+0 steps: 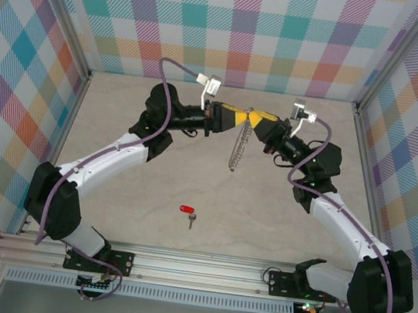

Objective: Put the keys on the keyring

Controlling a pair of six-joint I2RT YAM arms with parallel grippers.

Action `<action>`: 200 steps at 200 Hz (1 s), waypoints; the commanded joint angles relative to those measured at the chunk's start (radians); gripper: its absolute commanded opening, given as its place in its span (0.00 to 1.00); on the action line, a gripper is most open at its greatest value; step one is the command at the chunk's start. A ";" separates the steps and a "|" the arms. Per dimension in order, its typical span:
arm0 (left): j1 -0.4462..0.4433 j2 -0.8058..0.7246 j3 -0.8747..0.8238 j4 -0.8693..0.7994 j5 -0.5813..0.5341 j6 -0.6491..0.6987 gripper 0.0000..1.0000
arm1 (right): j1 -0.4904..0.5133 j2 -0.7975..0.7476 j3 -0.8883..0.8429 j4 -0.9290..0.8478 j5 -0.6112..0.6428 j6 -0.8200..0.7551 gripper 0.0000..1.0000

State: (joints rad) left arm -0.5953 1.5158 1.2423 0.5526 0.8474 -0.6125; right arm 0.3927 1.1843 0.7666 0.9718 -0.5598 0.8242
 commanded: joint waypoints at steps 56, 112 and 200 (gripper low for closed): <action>-0.020 -0.031 0.051 -0.190 -0.035 0.201 0.00 | 0.005 -0.038 0.024 -0.077 0.043 -0.020 0.44; 0.028 -0.091 0.059 -0.432 -0.188 0.428 0.00 | 0.005 -0.244 -0.034 -0.537 0.094 -0.096 0.58; 0.170 -0.192 -0.049 -0.476 -0.390 0.470 0.00 | 0.131 -0.213 -0.225 -0.849 0.198 -0.060 0.57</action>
State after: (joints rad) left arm -0.4553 1.3697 1.2285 0.0715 0.5140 -0.1593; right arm 0.4587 0.9222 0.5571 0.2073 -0.4294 0.7555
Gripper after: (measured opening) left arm 0.050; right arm 0.573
